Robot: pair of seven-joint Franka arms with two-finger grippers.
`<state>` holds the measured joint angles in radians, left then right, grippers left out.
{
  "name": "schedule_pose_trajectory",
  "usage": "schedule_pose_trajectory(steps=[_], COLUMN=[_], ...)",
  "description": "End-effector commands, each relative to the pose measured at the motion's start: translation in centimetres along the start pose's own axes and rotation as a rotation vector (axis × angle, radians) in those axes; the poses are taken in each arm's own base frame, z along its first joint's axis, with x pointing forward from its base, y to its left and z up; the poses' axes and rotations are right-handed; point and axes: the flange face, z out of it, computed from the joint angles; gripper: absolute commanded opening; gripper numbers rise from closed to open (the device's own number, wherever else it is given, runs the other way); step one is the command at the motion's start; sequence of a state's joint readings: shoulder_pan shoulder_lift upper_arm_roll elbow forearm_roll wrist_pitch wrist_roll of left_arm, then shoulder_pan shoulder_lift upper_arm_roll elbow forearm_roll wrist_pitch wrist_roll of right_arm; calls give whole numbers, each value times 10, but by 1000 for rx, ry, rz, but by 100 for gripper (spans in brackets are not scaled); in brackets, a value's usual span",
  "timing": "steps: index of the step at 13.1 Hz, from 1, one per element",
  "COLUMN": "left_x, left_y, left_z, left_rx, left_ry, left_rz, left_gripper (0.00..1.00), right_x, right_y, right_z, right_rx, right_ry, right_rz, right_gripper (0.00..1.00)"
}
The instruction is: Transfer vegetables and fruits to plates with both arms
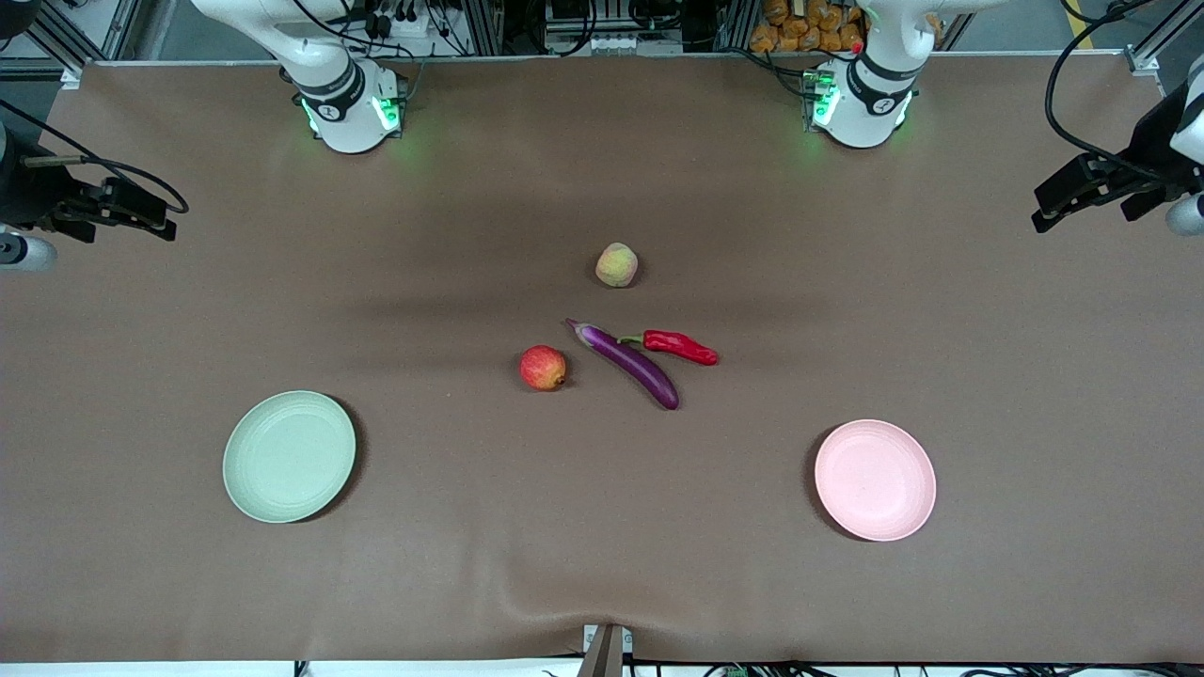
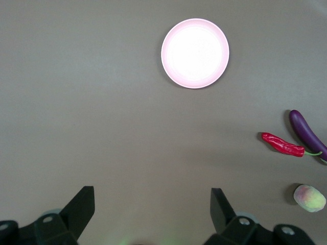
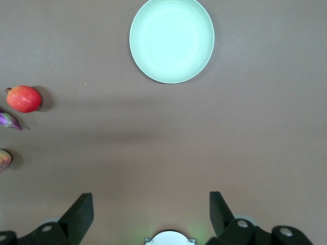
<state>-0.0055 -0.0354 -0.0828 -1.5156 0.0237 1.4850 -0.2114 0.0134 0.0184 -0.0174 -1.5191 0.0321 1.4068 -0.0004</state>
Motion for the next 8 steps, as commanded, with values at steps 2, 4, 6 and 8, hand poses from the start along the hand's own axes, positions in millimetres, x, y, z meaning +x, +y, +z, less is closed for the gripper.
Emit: schedule_pose_trajectory(steps=[2,4,6,8], left_x=[-1,3,17,34], left_y=[-2,4,34,73], left_z=[-1,6,45,108], left_rx=[-15,-14,-1,0], left_ry=[-31,-38,-96,-108], left_rz=[-48,-40,-27,-115], left_gripper=[100,100,100,100], right_x=[4,9,12,8], right_y=[-4,-2,-7,-3], right_z=[4,6,8,7], right_rx=[-1,1,1,2], right_ry=[2,14,18,8], right_rz=[3,6,-3,-8], right_gripper=[100,100,100,100])
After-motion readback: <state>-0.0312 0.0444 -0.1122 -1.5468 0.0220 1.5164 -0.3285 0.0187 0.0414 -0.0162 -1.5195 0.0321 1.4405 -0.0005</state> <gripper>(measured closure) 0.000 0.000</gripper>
